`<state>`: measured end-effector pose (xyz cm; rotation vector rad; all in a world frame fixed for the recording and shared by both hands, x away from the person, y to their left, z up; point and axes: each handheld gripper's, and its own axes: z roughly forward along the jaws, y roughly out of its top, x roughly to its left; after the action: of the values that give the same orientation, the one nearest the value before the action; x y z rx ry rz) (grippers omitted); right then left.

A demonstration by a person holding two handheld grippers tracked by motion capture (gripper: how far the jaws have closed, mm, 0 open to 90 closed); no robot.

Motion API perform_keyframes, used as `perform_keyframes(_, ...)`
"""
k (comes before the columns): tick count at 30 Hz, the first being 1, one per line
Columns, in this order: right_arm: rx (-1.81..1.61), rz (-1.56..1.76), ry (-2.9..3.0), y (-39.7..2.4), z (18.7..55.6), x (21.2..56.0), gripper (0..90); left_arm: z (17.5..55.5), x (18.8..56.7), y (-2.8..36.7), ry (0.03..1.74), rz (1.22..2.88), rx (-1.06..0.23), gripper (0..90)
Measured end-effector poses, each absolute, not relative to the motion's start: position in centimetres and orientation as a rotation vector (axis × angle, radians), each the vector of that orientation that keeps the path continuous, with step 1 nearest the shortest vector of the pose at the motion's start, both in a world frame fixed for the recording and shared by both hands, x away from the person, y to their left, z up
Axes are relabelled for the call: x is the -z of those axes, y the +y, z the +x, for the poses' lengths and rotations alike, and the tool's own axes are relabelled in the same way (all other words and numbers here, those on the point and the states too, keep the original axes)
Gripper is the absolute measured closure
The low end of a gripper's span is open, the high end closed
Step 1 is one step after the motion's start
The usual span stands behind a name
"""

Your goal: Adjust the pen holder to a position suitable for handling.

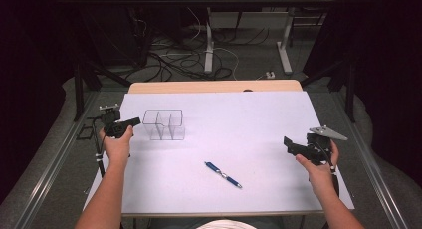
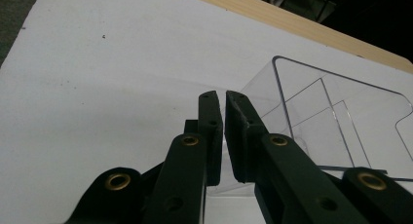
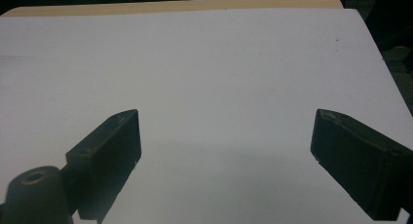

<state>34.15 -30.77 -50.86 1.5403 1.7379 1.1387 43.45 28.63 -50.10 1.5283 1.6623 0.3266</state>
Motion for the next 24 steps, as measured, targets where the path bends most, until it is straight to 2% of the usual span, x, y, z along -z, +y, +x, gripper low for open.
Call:
perform_keyframes(17,-1.139,1.554,1.743,-30.7,34.2,51.0,10.9,44.4,51.3,28.3,1.673,1.542,-0.300,89.1)
perform_keyframes(24,-1.135,1.560,1.752,-30.6,34.2,51.1,10.9,45.0,51.7,28.3,1.644,1.561,-0.222,89.8)
